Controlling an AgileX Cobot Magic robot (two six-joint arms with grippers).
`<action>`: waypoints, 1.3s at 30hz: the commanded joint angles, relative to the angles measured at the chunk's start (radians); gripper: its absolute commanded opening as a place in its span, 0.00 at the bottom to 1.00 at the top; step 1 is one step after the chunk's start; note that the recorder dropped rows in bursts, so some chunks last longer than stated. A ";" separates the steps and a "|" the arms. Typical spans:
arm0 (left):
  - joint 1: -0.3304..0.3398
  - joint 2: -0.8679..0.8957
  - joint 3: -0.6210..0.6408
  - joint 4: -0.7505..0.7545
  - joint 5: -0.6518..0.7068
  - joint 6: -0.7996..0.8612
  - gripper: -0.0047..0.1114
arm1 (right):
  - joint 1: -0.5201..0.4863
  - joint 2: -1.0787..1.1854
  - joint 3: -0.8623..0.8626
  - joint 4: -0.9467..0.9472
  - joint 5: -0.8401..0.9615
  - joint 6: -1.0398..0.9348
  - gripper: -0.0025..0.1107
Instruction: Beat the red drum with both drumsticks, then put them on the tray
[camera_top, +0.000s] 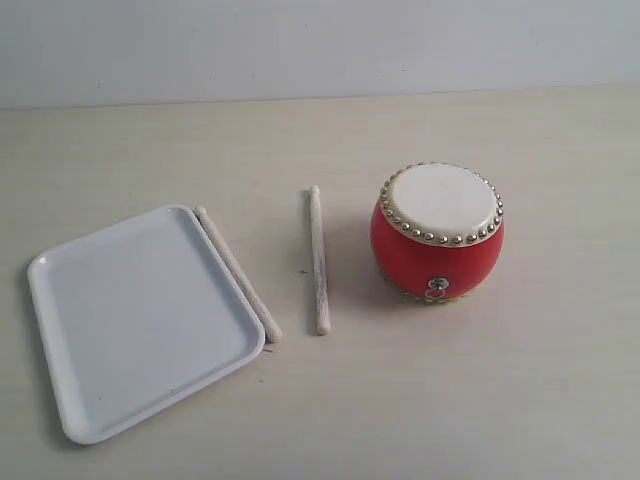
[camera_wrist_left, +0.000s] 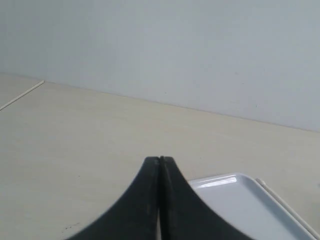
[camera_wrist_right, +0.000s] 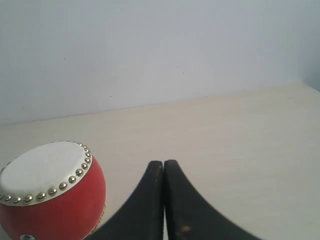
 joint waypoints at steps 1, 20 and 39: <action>-0.005 -0.007 0.003 0.002 -0.006 -0.005 0.04 | -0.004 0.005 0.005 -0.004 -0.006 -0.008 0.02; -0.005 -0.007 0.003 0.032 -0.083 0.078 0.04 | -0.004 0.005 0.005 -0.004 -0.006 -0.008 0.02; -0.005 -0.007 0.003 0.024 0.019 0.069 0.04 | -0.004 0.005 0.005 -0.004 -0.006 -0.008 0.02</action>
